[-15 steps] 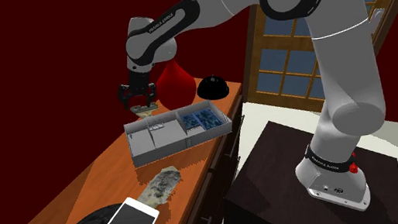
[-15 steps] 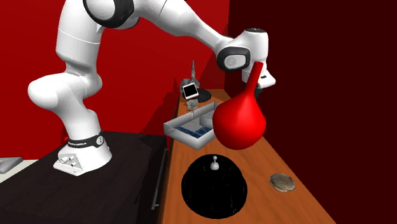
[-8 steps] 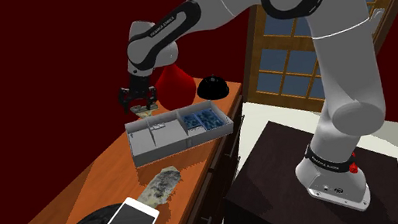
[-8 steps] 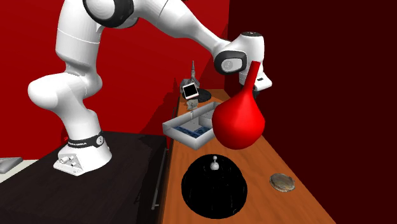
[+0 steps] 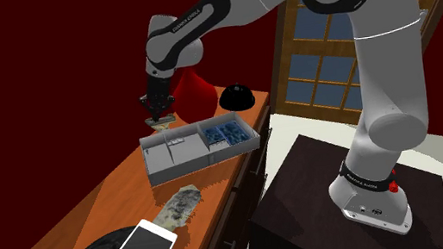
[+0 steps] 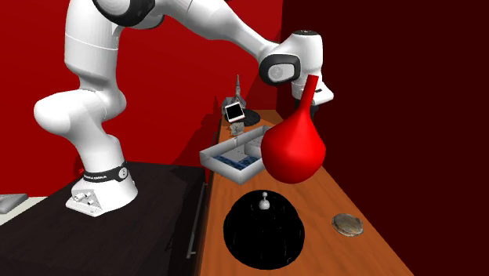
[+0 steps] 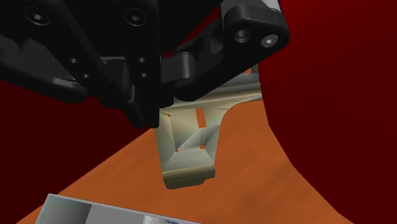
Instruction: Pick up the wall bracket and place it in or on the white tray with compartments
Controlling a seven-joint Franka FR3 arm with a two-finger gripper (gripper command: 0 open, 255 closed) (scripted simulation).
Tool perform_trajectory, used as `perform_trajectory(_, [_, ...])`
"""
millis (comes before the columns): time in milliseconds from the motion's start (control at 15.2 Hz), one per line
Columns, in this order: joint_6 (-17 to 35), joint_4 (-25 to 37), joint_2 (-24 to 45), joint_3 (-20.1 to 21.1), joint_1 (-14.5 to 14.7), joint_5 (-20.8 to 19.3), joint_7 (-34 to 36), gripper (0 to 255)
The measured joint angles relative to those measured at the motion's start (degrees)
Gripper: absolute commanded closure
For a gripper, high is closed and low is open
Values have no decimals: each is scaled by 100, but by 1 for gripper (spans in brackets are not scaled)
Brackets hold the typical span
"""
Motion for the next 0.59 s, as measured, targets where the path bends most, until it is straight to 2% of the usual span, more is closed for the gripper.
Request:
perform_trajectory(132, [-103, 100, 38, -10, -22, -6, -32, 255])
perform_trajectory(198, [-100, 109, 30, -3, -17, -5, -32, 0])
perform_trajectory(462, [-440, 49, 7, -43, -51, -12, 70, 0])
perform_trajectory(594, [-443, 3, 20, -29, -22, -15, 120, 0])
